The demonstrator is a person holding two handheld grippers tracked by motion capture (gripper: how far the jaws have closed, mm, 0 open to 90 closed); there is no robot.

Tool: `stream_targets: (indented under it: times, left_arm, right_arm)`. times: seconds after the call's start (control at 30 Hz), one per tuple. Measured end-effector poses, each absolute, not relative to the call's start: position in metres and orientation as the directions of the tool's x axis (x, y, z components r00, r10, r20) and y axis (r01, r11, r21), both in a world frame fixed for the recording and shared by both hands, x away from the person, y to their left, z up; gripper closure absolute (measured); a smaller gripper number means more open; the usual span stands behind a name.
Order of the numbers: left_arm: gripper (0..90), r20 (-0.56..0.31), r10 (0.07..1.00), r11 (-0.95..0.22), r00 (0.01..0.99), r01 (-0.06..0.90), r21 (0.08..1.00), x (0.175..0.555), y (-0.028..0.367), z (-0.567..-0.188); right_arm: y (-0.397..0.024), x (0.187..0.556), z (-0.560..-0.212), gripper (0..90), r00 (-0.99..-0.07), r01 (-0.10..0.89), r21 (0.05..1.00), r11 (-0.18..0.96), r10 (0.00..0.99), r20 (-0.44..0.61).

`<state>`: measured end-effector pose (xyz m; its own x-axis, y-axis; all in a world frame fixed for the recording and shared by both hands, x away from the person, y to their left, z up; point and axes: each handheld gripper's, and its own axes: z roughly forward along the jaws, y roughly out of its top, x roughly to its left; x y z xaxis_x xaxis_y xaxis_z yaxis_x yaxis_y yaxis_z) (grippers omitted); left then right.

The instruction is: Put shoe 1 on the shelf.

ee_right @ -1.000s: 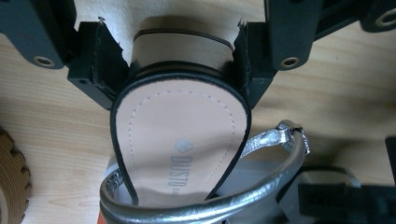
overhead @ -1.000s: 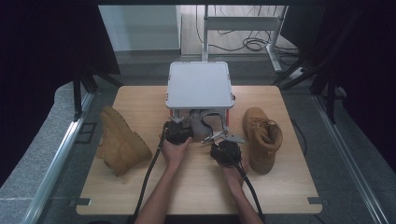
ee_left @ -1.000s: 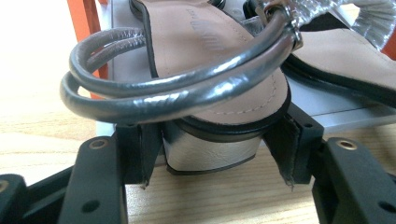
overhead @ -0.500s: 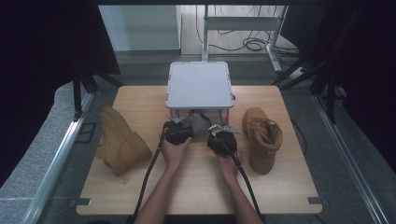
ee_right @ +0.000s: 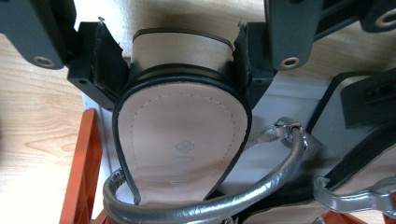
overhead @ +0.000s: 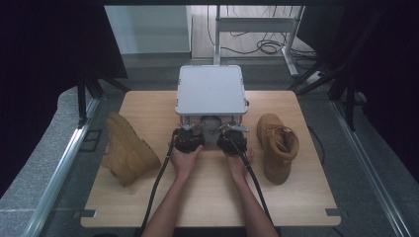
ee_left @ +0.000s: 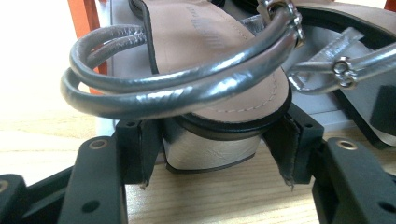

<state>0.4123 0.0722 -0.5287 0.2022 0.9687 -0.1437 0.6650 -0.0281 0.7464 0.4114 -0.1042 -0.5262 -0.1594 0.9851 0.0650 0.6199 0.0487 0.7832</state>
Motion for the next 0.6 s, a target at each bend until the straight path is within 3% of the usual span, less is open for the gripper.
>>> stream_targets:
  times: [0.6]
  left_arm:
    - [39.8, -0.152, 0.967, -0.026, 0.205, 0.67, 0.742, 0.4127, 0.0733, -0.5287]
  right_arm:
    - [-0.102, 0.4205, -0.5293, 39.7, -0.163, 0.627, 0.777, 0.052, 0.984, 0.065]
